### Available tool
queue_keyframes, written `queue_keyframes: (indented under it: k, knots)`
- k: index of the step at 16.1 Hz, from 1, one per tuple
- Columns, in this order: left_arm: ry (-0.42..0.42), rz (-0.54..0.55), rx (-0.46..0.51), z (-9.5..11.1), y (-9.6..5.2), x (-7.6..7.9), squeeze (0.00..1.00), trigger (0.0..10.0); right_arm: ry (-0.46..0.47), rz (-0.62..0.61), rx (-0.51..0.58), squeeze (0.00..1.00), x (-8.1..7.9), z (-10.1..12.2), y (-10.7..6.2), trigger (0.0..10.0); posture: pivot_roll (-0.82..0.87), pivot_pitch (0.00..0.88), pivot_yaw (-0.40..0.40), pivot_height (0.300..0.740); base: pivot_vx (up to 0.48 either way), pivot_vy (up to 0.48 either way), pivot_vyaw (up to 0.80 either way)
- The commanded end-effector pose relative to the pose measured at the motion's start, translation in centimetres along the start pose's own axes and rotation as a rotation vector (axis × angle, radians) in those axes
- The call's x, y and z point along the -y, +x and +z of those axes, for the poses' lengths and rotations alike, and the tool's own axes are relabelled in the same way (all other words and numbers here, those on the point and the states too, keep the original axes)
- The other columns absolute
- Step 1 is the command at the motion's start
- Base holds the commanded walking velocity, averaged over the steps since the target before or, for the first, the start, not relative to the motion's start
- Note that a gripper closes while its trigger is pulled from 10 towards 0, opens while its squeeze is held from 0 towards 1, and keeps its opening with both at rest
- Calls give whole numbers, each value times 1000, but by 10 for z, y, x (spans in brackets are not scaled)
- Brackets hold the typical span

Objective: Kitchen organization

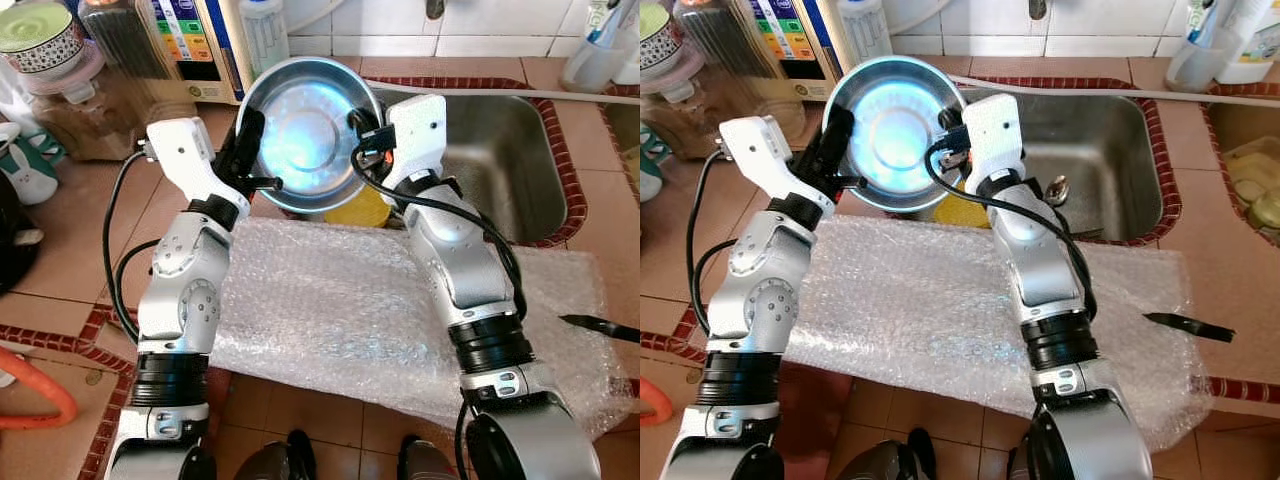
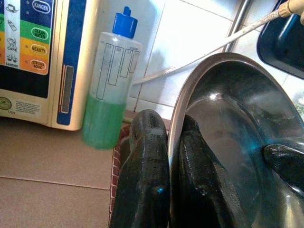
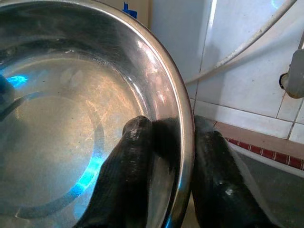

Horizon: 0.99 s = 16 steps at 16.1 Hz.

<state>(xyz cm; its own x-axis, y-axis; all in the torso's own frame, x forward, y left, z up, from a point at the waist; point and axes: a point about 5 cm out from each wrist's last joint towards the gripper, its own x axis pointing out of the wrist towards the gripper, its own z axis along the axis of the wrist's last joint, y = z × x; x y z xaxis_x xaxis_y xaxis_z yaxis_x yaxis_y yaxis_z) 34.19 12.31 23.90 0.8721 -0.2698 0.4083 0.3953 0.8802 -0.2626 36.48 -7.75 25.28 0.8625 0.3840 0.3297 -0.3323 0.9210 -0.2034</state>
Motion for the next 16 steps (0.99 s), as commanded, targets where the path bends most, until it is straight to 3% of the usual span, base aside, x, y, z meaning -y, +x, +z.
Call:
queue_keyframes:
  k: [1, 8, 9, 10, 16]
  knots:
    - [11, -59, 9, 3, -1, 9, 0, 0, 23, -21, 6, 0, 1, 4, 4, 0, -178, 226, 131, 740, 0, 0, 0]
    - [13, -72, 12, 4, 0, 10, 0, 0, 38, -14, 0, 0, 0, 4, 5, 0, -174, 222, 129, 740, 0, 0, 0]
    - [16, -80, 12, 5, -1, 11, 953, 4314, 39, -13, -2, 0, -1, 3, 5, 0, -175, 224, 129, 740, 0, 0, 0]
    - [4, -100, 10, 4, -1, 14, 1000, 10000, 39, -13, -6, 0, -1, 3, 4, 0, -177, 226, 130, 740, 0, 0, 0]
    - [-29, -224, -24, 2, -3, 25, 1000, 10000, -34, -45, -27, 0, 5, -3, 1, 0, -181, 219, 131, 740, 0, 0, 0]
